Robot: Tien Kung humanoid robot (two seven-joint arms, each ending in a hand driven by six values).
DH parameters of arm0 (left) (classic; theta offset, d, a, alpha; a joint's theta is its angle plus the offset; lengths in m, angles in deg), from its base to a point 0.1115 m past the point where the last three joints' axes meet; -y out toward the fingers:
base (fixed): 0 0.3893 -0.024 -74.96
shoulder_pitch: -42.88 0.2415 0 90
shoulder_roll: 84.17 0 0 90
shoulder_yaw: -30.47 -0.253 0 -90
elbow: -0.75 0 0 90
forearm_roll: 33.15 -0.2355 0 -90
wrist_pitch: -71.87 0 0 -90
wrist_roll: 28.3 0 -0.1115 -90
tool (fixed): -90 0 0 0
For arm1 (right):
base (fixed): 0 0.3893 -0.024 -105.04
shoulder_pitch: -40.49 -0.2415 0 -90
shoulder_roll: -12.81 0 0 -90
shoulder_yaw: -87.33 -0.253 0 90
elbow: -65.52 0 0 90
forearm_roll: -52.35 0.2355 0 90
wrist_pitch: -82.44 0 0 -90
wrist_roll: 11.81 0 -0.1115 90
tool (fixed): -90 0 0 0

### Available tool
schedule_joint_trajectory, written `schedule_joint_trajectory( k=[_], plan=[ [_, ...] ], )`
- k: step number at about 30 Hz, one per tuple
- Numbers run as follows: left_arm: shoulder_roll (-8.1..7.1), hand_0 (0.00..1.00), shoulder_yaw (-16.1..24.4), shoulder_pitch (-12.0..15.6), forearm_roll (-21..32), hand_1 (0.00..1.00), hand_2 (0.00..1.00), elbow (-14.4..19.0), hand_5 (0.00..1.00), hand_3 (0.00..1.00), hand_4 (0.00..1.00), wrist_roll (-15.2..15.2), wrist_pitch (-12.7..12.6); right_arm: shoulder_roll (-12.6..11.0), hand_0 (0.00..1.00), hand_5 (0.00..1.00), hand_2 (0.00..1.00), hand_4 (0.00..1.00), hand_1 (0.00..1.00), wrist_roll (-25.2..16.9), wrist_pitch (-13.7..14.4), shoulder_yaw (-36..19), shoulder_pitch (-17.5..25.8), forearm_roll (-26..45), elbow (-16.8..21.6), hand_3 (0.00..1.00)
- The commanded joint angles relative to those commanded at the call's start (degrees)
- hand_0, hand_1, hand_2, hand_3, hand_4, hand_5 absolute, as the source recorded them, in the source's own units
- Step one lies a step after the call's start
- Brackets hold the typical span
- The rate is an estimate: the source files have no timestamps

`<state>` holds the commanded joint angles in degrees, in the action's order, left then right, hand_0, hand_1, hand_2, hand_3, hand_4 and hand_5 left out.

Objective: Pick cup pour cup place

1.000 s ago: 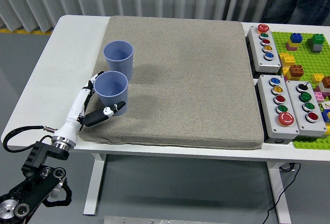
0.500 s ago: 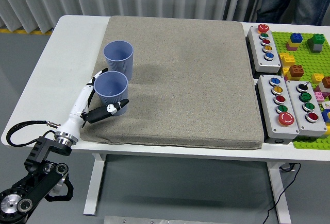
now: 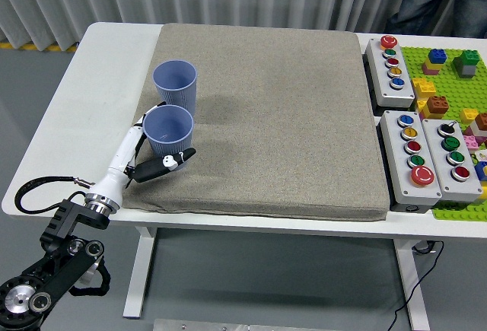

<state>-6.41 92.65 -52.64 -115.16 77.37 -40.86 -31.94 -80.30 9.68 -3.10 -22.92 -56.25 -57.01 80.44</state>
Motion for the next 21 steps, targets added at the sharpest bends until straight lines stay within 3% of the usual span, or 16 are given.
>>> schedule_joint_trajectory(
  k=[8,9,14,15,20,21],
  plan=[
    [0.04,0.841,0.0,-0.1,0.2,0.819,0.998,-0.2,0.441,0.998,0.998,-0.2,-0.3,0.0,0.647,0.059,0.551,0.002,0.636,0.0,0.0,0.1,-0.1,0.2,0.0,0.587],
    [0.04,0.814,0.0,-0.2,0.1,0.773,0.949,-0.1,0.440,0.998,0.998,-0.3,-0.5,0.0,0.646,0.059,0.551,0.002,0.636,0.0,0.0,0.1,-0.2,0.2,0.0,0.587],
    [0.06,0.814,0.0,-0.1,0.2,0.773,0.949,-0.1,0.440,0.998,0.998,-0.4,-0.7,0.0,0.646,0.059,0.551,0.002,0.636,0.0,0.0,0.1,-0.1,0.1,0.0,0.587],
    [0.05,0.800,0.0,-0.1,0.2,0.742,0.890,-0.1,0.430,0.998,0.998,-0.5,-0.7,0.0,0.647,0.060,0.551,0.002,0.636,0.0,0.0,0.1,-0.1,0.1,0.0,0.587],
    [0.07,0.800,-0.1,0.0,0.2,0.742,0.890,0.0,0.430,0.998,0.998,-0.6,-0.6,0.0,0.647,0.060,0.551,0.002,0.636,0.1,0.0,0.0,-0.1,0.0,0.0,0.587],
    [0.08,0.787,-0.1,0.0,0.3,0.730,0.834,0.0,0.440,0.936,0.998,-0.7,-0.6,0.0,0.646,0.059,0.551,0.002,0.637,0.1,0.0,-0.1,-0.1,-0.1,0.0,0.587]
  ],
)
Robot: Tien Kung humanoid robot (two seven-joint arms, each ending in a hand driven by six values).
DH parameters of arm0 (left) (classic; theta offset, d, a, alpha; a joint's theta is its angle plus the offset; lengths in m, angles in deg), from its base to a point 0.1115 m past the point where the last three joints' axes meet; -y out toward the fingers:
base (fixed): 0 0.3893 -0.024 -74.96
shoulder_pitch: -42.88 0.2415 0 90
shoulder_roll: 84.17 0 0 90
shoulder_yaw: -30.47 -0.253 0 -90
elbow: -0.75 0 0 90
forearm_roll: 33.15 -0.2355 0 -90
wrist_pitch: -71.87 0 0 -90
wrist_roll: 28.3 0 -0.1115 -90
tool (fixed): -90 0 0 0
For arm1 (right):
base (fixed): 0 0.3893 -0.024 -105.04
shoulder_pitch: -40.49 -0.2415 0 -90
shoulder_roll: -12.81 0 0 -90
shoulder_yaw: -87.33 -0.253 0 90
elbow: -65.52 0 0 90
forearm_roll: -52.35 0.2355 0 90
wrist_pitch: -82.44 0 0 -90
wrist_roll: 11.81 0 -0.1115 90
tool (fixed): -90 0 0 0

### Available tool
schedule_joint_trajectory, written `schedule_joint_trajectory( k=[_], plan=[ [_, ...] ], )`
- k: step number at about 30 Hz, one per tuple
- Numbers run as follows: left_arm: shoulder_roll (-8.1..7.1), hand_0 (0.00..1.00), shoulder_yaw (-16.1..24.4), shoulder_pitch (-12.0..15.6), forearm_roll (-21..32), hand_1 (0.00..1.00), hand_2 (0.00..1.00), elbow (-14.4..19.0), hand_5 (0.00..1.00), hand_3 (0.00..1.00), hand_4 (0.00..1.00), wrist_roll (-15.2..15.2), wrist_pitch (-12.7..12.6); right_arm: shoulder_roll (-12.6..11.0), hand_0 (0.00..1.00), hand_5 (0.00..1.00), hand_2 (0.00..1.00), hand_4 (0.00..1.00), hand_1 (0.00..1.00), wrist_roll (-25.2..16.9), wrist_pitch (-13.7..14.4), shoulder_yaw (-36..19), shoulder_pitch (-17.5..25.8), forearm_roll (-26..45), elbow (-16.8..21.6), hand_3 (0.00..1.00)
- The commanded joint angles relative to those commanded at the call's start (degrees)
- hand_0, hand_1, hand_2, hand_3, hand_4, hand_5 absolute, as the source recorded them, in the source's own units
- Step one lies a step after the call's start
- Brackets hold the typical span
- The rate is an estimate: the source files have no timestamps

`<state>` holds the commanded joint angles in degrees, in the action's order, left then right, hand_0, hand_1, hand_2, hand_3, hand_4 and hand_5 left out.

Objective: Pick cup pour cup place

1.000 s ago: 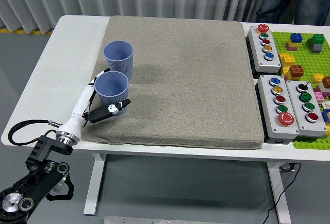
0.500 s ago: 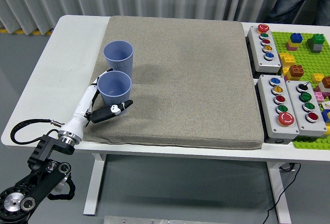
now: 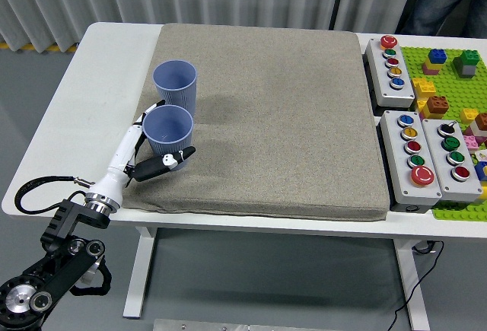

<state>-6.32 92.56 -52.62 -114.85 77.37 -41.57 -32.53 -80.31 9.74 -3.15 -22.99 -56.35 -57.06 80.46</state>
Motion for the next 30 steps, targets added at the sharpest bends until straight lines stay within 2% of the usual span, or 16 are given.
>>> schedule_joint_trajectory(
  k=[6,7,12,13,18,19,30],
  plan=[
    [0.01,0.787,0.0,0.0,0.9,0.730,0.834,-0.1,0.440,0.936,0.998,-0.5,-0.8,0.0,0.646,0.059,0.551,0.002,0.637,0.0,0.0,0.0,-0.1,0.0,0.0,0.587],
    [0.01,0.776,0.0,0.0,1.0,0.718,0.798,-0.1,0.449,0.844,0.998,-0.6,-0.8,0.0,0.647,0.060,0.551,0.002,0.636,0.0,0.0,0.0,-0.1,0.0,0.0,0.588],
    [0.02,0.776,-0.2,0.0,1.5,0.718,0.798,-0.3,0.449,0.844,0.998,-0.8,-0.6,0.0,0.647,0.060,0.551,0.002,0.636,0.0,-0.1,-0.1,-0.1,-0.2,0.0,0.588],
    [0.01,0.760,-0.3,0.0,1.7,0.678,0.725,-0.4,0.427,0.733,0.998,-0.9,-0.5,0.0,0.647,0.060,0.551,0.002,0.637,0.0,-0.1,-0.1,-0.1,-0.3,0.0,0.588],
    [0.01,0.760,-0.6,0.1,1.8,0.678,0.725,-0.4,0.427,0.733,0.998,-0.9,-0.2,0.0,0.647,0.060,0.551,0.002,0.637,0.0,-0.2,-0.2,0.0,-0.5,0.0,0.588],
    [0.00,0.752,-0.6,0.1,1.8,0.671,0.701,-0.4,0.414,0.664,0.998,-0.9,-0.2,0.0,0.647,0.059,0.551,0.002,0.636,0.0,-0.3,-0.2,0.1,-0.6,0.0,0.588],
    [-0.02,0.744,-0.8,0.2,1.4,0.655,0.690,-0.6,0.407,0.662,0.994,-1.0,0.0,0.0,0.647,0.056,0.551,0.002,0.637,0.0,-0.4,-0.4,0.2,-1.0,0.0,0.588]
  ],
)
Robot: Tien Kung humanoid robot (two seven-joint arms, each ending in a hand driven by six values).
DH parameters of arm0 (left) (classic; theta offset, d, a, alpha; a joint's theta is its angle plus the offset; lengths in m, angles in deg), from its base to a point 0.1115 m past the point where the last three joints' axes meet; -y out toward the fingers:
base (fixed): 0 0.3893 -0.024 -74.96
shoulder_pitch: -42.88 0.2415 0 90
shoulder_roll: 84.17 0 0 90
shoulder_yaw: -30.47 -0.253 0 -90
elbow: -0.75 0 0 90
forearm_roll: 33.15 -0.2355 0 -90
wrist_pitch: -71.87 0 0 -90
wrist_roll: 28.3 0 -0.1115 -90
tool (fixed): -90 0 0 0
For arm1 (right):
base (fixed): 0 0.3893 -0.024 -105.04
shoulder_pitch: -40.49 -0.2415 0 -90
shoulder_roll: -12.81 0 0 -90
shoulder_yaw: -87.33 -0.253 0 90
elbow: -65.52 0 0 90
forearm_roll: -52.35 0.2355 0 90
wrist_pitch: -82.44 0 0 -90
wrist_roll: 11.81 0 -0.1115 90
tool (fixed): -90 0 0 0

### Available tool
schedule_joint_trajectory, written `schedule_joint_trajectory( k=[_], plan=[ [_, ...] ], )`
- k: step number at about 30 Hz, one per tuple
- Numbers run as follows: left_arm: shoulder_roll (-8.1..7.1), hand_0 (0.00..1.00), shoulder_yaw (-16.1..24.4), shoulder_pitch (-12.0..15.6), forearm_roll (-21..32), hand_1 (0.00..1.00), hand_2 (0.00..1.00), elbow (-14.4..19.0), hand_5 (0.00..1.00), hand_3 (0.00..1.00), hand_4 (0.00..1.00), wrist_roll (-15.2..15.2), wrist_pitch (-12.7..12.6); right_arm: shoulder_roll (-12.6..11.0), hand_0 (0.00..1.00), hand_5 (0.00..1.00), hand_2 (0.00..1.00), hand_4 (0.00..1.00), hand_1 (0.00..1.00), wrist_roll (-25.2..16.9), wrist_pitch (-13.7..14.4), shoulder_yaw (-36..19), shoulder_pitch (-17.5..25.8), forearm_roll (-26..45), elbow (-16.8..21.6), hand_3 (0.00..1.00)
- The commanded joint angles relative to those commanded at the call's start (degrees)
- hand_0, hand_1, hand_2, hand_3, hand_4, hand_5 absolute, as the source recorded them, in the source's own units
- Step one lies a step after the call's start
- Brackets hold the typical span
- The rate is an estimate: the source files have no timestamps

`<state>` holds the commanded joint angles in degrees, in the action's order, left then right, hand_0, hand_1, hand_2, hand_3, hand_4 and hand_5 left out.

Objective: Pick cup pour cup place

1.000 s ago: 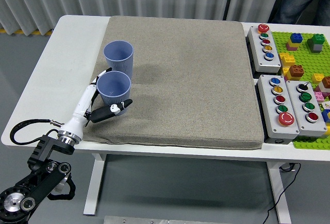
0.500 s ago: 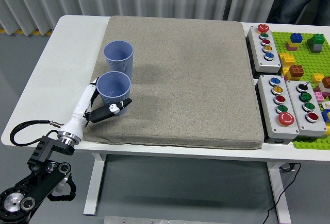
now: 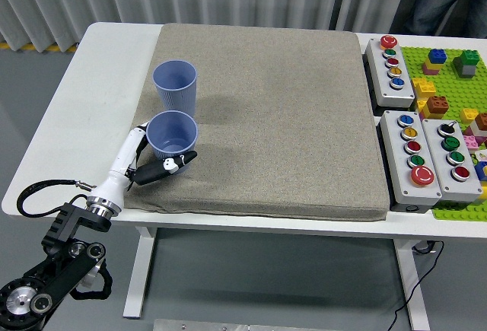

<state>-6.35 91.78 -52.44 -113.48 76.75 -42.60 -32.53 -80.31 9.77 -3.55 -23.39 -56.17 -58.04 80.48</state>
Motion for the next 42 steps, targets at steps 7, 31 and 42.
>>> schedule_joint_trajectory(
  k=[7,31,42],
  plan=[
    [-0.04,0.675,-0.2,-0.1,0.3,0.545,0.591,0.1,0.357,0.640,0.968,-0.7,-0.7,0.0,0.647,0.055,0.551,0.002,0.637,0.0,0.0,-0.1,-0.1,0.1,0.0,0.589],
    [-0.33,0.535,1.7,-0.1,1.0,0.451,0.498,1.1,0.164,0.550,0.879,-2.4,-4.0,0.0,0.647,0.049,0.552,0.002,0.637,0.0,0.2,0.1,-0.3,0.6,0.0,0.588],
    [-0.90,0.537,4.2,-0.6,1.3,0.450,0.495,2.8,0.181,0.545,0.894,-2.3,-3.7,0.0,0.648,0.049,0.552,0.002,0.638,0.0,0.2,0.0,-0.2,0.7,0.0,0.589]
  ],
)
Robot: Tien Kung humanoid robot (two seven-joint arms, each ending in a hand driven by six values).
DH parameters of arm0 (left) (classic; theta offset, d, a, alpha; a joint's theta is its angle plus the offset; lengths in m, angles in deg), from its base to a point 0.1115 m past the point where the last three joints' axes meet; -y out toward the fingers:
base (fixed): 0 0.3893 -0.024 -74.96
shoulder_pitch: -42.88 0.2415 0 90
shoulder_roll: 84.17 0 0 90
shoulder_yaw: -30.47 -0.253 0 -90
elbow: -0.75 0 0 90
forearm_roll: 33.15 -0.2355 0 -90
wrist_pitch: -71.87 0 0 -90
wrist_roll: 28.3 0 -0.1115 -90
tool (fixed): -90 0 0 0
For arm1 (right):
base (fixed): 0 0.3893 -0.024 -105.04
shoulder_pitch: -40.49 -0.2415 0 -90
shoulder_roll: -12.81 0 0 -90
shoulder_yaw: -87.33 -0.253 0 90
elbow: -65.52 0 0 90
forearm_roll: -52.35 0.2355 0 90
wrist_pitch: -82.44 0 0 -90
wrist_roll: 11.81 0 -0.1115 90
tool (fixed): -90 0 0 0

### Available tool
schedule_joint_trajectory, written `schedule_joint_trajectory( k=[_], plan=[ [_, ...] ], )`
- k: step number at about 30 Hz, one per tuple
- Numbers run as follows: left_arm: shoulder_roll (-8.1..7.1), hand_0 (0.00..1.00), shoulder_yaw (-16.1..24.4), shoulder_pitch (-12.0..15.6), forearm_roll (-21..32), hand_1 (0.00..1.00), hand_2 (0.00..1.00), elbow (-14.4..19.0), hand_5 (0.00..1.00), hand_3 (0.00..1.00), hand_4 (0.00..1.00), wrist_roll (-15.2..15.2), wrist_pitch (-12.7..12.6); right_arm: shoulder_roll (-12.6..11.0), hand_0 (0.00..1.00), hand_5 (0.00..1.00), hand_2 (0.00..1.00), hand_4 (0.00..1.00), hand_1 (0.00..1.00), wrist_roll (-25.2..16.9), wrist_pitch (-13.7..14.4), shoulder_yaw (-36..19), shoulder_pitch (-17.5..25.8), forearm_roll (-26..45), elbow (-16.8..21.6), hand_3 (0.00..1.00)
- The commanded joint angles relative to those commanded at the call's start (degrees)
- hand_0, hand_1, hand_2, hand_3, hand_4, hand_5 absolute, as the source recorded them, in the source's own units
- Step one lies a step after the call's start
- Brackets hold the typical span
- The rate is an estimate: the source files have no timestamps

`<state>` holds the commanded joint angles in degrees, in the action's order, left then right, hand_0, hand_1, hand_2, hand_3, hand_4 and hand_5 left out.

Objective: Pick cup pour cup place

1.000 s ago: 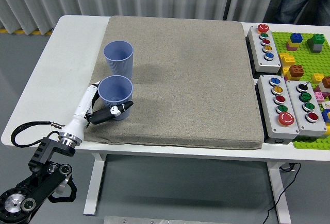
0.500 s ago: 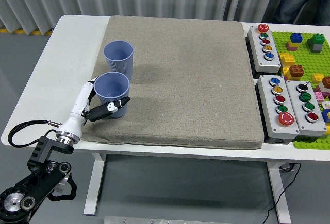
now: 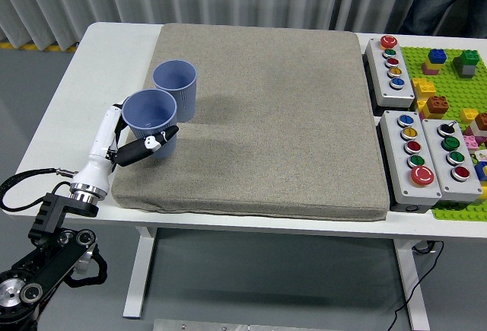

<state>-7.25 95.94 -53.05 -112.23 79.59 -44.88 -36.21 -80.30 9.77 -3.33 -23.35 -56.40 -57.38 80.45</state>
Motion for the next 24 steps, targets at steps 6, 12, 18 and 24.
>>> schedule_joint_trajectory(
  k=[6,12,18,24],
  plan=[
    [-2.64,0.544,1.9,-1.4,-4.5,0.456,0.496,-0.2,0.208,0.544,0.906,2.1,0.4,-0.1,0.648,0.049,0.552,0.002,0.638,-0.1,0.1,0.2,0.0,0.5,0.0,0.589],
    [-6.29,0.538,4.8,-3.0,-6.5,0.454,0.500,-0.4,0.165,0.544,0.878,3.1,0.7,-0.2,0.647,0.049,0.551,0.002,0.637,-0.1,0.2,0.2,0.1,0.7,0.0,0.589],
    [-9.22,0.526,6.8,-4.6,-7.0,0.458,0.499,-0.9,0.146,0.542,0.867,3.7,1.2,-0.2,0.648,0.050,0.551,0.002,0.637,0.0,0.2,0.2,0.3,0.6,0.0,0.589],
    [-12.34,0.525,5.4,-8.2,-9.0,0.457,0.496,-2.4,0.148,0.539,0.871,4.6,1.9,-0.3,0.647,0.051,0.551,0.002,0.637,0.0,0.2,0.4,0.4,0.8,0.0,0.588]
  ],
)
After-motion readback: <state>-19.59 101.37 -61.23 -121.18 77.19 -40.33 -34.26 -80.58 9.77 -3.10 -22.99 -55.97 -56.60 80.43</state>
